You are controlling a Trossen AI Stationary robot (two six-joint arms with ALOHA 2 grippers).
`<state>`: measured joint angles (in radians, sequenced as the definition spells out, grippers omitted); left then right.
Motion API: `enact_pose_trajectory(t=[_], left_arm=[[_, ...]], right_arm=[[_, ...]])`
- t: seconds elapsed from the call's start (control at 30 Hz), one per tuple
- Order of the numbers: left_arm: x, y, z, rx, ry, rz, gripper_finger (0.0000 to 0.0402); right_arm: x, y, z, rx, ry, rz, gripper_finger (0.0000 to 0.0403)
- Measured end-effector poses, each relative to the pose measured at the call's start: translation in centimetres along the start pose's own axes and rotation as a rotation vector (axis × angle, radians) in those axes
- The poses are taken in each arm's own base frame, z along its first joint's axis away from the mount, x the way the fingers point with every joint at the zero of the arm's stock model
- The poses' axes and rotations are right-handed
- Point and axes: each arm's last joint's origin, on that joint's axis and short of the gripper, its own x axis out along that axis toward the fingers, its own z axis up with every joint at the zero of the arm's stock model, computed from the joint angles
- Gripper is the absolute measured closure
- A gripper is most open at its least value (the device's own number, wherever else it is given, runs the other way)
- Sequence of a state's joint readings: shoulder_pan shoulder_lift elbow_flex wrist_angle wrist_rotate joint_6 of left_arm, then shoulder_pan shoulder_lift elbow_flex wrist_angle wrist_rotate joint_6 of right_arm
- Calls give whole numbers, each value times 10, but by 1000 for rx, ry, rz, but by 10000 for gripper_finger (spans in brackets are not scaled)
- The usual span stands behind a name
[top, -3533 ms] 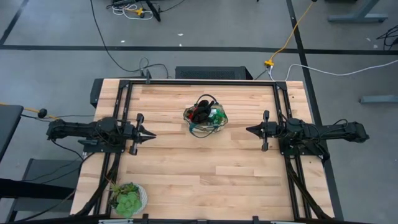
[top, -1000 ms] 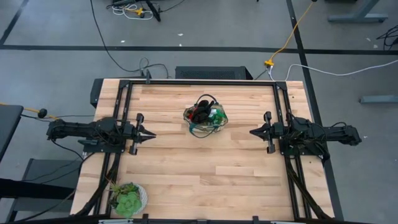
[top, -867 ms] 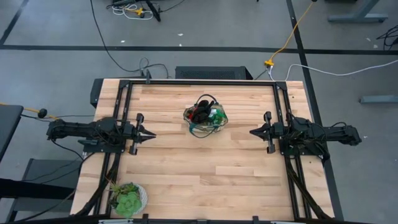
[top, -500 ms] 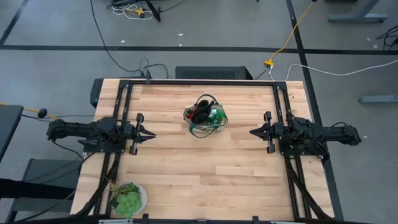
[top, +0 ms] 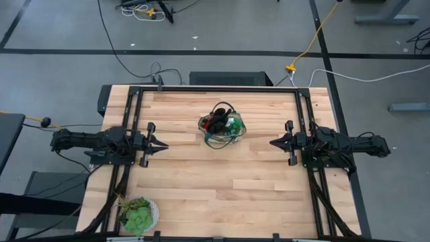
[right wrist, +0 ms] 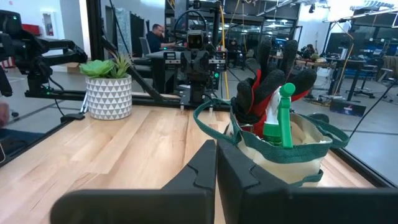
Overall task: Pick & Place Garden tools in Gardening bag
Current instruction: Return to Home Position
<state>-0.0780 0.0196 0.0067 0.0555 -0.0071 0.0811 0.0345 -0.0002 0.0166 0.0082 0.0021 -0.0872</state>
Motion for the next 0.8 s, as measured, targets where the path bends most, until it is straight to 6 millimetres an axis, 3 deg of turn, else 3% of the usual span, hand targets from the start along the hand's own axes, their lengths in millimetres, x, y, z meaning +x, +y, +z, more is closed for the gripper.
enact_pose_trajectory(t=[0.8], left_arm=[[0,0,0,0,0,-1,360]], right_arm=[[0,0,0,0,1,0,387]])
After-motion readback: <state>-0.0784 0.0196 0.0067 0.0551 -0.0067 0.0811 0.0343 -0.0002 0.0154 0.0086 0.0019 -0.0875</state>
